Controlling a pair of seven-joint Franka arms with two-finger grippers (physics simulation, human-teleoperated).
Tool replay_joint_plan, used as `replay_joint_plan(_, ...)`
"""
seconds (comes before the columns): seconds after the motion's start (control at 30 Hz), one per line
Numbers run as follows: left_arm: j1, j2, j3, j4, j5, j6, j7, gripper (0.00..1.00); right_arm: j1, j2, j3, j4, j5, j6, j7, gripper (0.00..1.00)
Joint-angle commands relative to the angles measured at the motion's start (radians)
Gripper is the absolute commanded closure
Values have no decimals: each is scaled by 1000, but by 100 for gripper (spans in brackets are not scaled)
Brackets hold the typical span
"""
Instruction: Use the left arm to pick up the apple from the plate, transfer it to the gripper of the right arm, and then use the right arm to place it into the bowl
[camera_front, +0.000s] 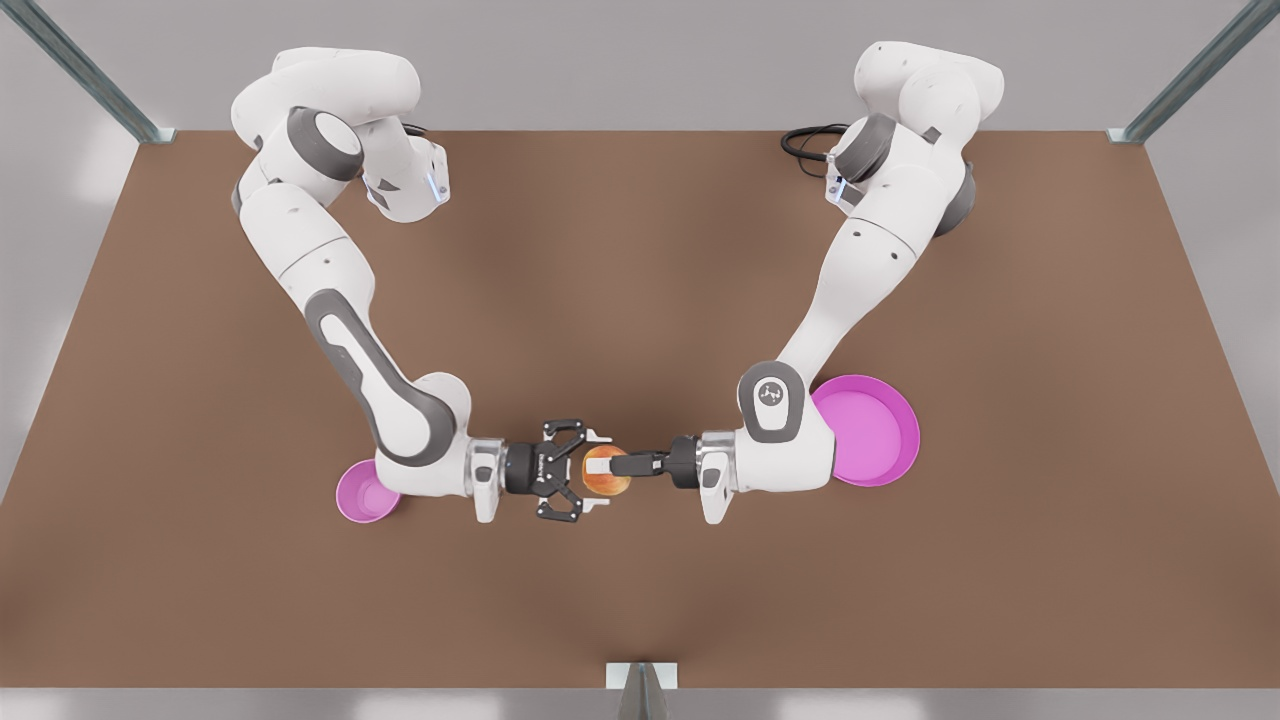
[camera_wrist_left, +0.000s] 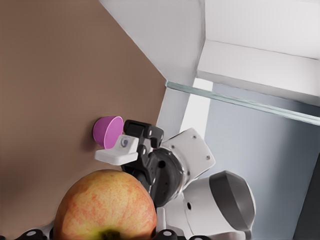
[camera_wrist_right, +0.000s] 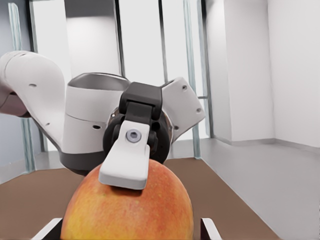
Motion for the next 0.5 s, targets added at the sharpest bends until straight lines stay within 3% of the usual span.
replay_joint_plan(0.0,-1,-1,0,-1,-6,-2,36,25,2,0,2,6,0,21,-83,0)
replay_joint_plan(0.17,-1,-1,0,1,-6,-1,36,25,9,12,2,12,0,26,-83,0)
replay_joint_plan(0.2,-1,-1,0,1,-6,-1,36,25,9,12,2,12,0,26,-83,8)
replay_joint_plan(0.23,-1,0,0,1,-6,-1,36,25,9,12,2,12,-2,26,-83,24)
replay_joint_plan(0.27,-1,0,0,1,-6,-1,36,25,9,12,2,12,-2,26,-83,32)
replay_joint_plan(0.3,-1,0,0,-1,-6,-1,36,25,9,12,2,12,-2,26,-83,34)
replay_joint_plan(0.33,-2,0,0,1,-6,-1,36,21,9,12,8,13,-2,26,-83,34)
replay_joint_plan(0.37,-2,0,0,1,-6,-1,36,0,9,12,8,13,-2,26,-83,34)
replay_joint_plan(0.47,-2,-1,-2,-1,-6,-1,36,0,9,12,10,16,0,26,-78,34)
